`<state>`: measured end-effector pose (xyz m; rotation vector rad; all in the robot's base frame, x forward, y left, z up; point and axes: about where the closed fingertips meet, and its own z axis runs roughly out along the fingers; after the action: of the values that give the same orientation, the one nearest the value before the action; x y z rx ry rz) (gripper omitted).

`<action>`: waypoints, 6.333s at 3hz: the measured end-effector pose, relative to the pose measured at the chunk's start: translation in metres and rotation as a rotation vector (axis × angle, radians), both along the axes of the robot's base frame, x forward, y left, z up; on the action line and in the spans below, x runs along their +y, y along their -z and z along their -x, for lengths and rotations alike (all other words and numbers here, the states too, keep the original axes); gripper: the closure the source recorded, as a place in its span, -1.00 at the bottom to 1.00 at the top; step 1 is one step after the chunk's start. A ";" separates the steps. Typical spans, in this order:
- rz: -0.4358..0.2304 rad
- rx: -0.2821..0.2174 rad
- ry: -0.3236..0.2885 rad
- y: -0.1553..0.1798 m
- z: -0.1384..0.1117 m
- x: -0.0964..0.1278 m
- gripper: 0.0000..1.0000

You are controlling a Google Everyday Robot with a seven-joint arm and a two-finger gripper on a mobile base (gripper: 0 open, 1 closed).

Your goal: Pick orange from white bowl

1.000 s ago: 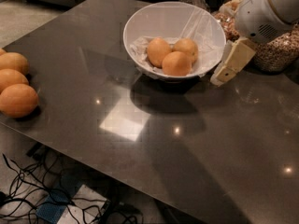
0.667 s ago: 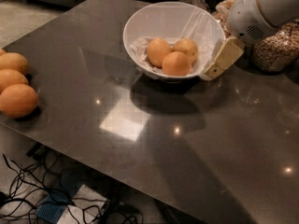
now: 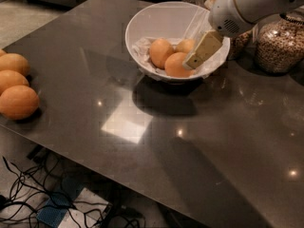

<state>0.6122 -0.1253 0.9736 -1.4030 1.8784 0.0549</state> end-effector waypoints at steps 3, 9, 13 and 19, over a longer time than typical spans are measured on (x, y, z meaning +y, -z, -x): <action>0.031 -0.022 -0.005 -0.006 -0.006 0.002 -1.00; -0.141 0.170 0.111 0.049 -0.065 0.061 -0.66; -0.059 0.128 0.039 0.063 -0.099 0.064 -0.40; -0.050 0.247 0.019 0.100 -0.103 0.073 0.85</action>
Offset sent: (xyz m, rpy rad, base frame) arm 0.0027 -0.0090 0.0127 -0.0970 -0.0350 0.0091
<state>0.7157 -0.0527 0.8732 -1.3951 2.0754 0.2747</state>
